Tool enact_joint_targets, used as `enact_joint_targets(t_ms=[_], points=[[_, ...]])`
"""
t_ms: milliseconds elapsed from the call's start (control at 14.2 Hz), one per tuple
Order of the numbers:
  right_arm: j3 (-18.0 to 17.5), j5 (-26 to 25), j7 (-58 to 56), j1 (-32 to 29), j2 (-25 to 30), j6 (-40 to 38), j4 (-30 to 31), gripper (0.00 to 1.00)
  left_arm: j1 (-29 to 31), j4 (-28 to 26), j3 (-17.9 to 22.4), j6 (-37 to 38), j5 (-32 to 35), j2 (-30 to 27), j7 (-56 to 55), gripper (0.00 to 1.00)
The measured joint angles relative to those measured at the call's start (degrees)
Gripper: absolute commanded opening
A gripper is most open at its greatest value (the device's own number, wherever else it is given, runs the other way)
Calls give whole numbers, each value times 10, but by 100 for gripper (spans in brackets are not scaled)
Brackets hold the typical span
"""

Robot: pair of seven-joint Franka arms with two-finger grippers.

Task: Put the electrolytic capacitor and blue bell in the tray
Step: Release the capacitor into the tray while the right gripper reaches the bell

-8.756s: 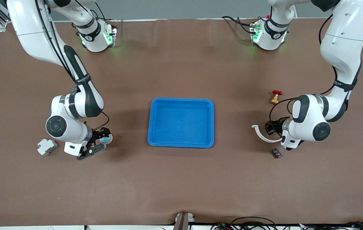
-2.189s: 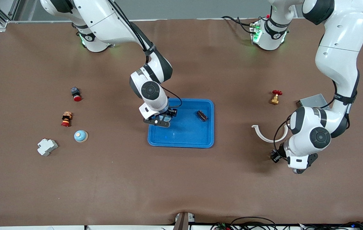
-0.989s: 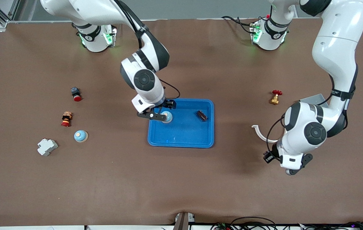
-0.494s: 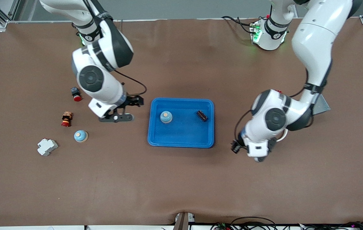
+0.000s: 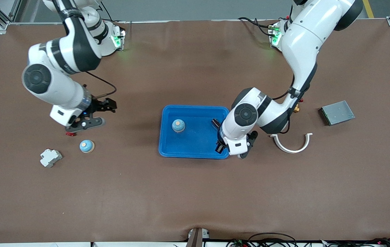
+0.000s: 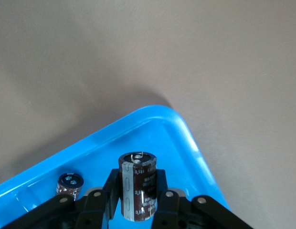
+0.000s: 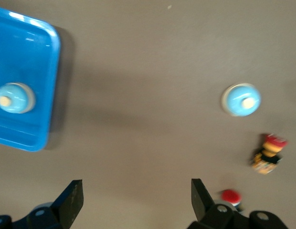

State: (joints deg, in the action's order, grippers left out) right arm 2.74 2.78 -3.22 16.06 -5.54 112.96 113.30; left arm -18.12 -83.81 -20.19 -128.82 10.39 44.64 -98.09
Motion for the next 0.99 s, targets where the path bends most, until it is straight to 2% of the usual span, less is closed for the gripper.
enact_joint_targets(t_ms=[212, 353, 424, 494, 706, 989], points=[[0, -14, -54, -26, 19, 93, 74, 100, -25, 2, 25, -1, 0, 22, -36, 0], [0, -17, -97, -42, 18, 137, 104, 100, -35, 4, 34, -2, 0, 30, -38, 40], [0, -17, -121, -53, 17, 150, 113, 100, -36, 5, 34, -2, 0, 33, -38, 78], [0, -17, -143, -63, 14, 163, 118, 100, -36, 6, 35, -2, 0, 34, -38, 100], [-1, -17, -201, -92, -14, 208, 125, 100, -36, 12, 38, -2, 4, 35, -32, 100], [-1, -17, -256, -119, -82, 283, 125, 100, -34, 30, 40, 15, 55, 15, -31, 100]])
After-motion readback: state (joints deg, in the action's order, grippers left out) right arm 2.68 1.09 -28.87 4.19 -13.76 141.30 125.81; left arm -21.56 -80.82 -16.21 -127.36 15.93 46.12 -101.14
